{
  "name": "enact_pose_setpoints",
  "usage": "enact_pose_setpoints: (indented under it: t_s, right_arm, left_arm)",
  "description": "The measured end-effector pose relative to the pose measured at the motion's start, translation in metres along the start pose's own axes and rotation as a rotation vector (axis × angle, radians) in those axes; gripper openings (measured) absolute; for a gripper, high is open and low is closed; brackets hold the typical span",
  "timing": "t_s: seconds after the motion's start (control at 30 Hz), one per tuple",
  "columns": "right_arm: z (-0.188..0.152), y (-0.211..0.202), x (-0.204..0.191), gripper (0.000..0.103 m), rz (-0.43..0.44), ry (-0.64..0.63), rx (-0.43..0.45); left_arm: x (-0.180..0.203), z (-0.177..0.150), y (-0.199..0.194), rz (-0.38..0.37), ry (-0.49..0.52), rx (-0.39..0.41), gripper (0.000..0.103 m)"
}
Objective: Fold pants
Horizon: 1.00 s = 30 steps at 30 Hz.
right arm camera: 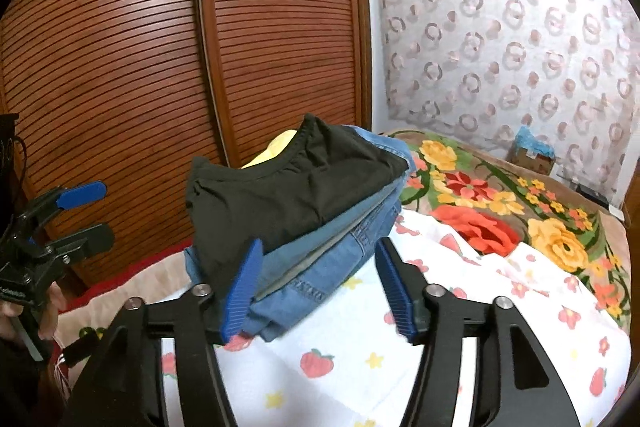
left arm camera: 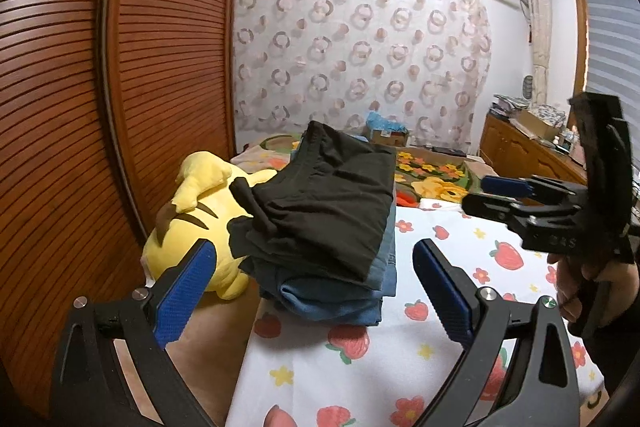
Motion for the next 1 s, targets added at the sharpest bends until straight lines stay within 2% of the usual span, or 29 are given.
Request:
enact_pose_setpoints:
  t_s: [0.17,0.43,0.73,1.0]
  right_arm:
    - [-0.01,-0.027,-0.004,0.072,-0.055,0.008,0.019]
    - [-0.032,-0.068,-0.007,0.072,-0.114,0.065,0.027]
    - [-0.054,-0.115,-0.013,0.072,-0.199,0.119,0.033]
    - [-0.074,-0.155,-0.021,0.082,-0.28,0.163,0.051]
  left_arm:
    - [0.008,-0.002,-0.004,-0.013,0.002,-0.012,0.099]
    - [0.036,-0.012,-0.014,-0.043,0.047,-0.017,0.099]
    - [0.076,-0.026,-0.022,-0.134,0.07,-0.028,0.099]
    - [0.109,-0.035,-0.03,-0.183,0.1,-0.034,0.099]
Point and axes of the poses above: each gripper's, at about its wrist camera, not at the fingertips, and y roughly the way its jaws point, x to its right, z to its top, the point moved 8 cm from there along y, roughly the way its jaws point, and after that the axes turned 5 degrees about -z, right-handed, at the moved point
